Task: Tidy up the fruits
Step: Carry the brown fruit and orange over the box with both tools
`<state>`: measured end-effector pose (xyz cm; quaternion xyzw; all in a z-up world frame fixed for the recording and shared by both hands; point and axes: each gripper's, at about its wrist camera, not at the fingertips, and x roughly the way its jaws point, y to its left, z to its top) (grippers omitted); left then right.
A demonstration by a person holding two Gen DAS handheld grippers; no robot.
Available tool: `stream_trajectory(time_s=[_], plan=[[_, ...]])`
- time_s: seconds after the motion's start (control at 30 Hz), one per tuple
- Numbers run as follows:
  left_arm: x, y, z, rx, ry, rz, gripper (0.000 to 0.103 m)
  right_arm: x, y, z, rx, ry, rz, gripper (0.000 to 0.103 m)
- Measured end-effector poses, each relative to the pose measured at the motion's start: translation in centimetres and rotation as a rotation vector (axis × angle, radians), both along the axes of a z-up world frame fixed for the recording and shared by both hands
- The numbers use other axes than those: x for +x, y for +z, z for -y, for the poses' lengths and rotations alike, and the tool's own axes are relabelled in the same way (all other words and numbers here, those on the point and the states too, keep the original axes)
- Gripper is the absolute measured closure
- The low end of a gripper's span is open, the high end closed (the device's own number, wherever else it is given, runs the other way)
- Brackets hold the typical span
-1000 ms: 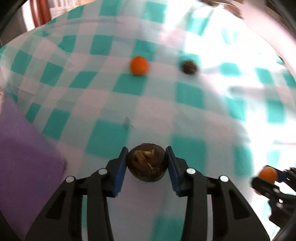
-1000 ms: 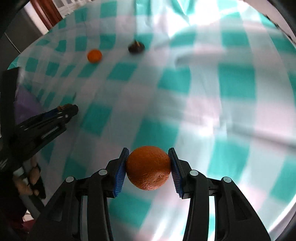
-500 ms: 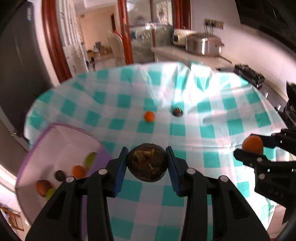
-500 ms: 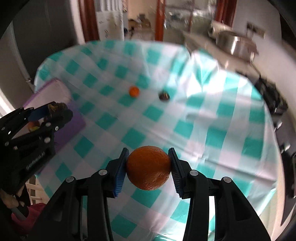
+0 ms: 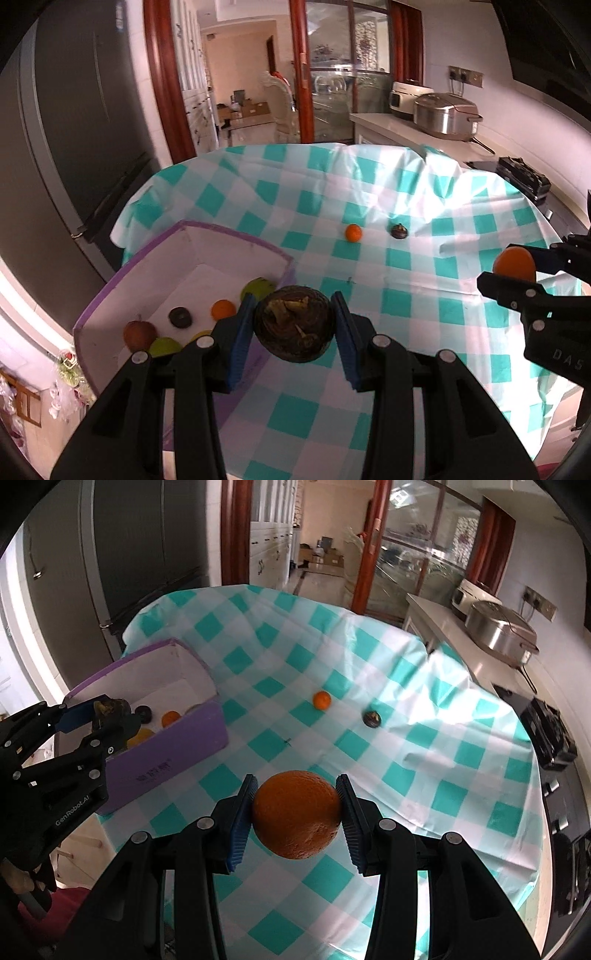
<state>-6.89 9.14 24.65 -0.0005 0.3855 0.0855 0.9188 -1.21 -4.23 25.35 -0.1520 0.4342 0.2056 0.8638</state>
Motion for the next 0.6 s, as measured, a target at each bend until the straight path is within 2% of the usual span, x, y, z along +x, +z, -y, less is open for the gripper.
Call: stream_trajectory(time_s=[0.27,0.6], plan=[[-0.8,-0.3,-3.2,-0.012,0.023,0.002,0.061,-0.1,0.1,-3.7,-0.021,0.027,0.013,0.060],[-0.1,-1.5,-12.2,-0.049,0.072,-0.020,0.061,0.9,-1.1,-12.5,-0.070,0.082,-0.004,0.060]])
